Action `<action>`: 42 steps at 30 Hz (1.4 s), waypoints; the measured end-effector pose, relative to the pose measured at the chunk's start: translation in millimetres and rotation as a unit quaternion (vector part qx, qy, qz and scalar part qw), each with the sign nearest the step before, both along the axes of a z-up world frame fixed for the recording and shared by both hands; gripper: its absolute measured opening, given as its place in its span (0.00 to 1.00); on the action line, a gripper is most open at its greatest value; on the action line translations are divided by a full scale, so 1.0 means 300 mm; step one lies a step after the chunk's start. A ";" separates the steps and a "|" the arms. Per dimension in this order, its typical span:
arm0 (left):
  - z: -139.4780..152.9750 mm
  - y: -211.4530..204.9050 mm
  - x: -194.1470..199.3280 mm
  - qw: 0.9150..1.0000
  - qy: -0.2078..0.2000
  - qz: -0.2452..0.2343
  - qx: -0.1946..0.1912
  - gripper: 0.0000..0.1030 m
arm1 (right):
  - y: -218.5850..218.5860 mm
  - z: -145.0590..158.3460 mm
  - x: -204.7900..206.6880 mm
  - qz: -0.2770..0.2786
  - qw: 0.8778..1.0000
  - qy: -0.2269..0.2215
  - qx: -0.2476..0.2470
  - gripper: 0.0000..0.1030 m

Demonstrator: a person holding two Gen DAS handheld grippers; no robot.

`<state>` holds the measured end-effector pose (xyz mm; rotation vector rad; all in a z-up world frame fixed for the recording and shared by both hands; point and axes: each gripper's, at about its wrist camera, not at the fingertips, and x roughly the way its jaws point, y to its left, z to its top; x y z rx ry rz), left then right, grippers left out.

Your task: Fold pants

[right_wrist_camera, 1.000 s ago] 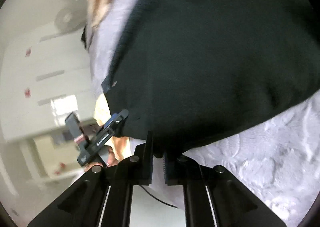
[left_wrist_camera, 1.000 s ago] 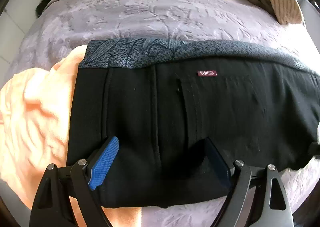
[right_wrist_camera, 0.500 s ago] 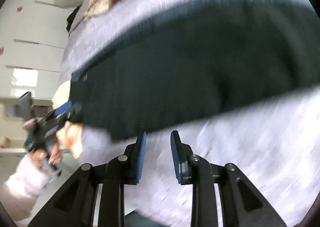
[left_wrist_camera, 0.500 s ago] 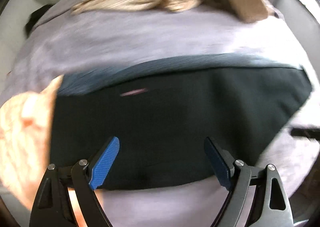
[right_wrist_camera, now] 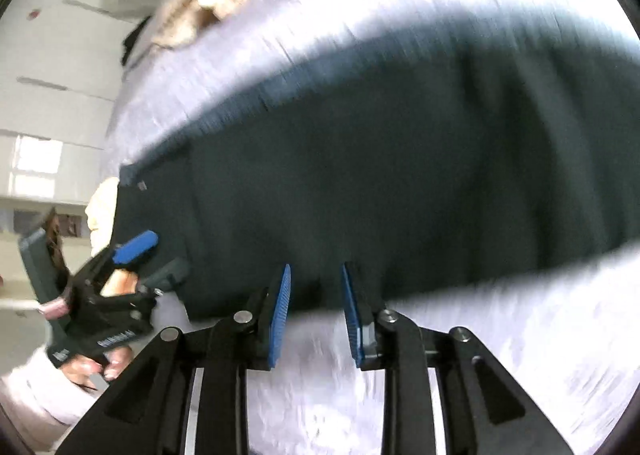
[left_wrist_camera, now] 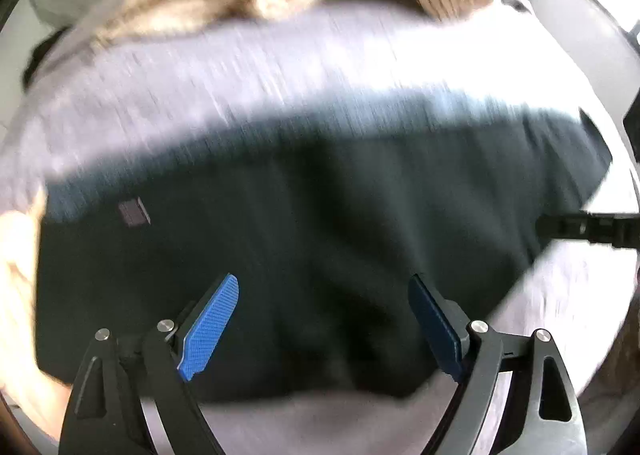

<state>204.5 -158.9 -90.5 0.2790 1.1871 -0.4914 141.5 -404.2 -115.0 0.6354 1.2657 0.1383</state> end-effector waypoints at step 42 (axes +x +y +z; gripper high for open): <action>0.033 0.165 0.013 0.990 0.006 0.090 0.104 0.91 | -0.114 0.046 -0.269 -0.135 0.989 0.064 -0.017 0.75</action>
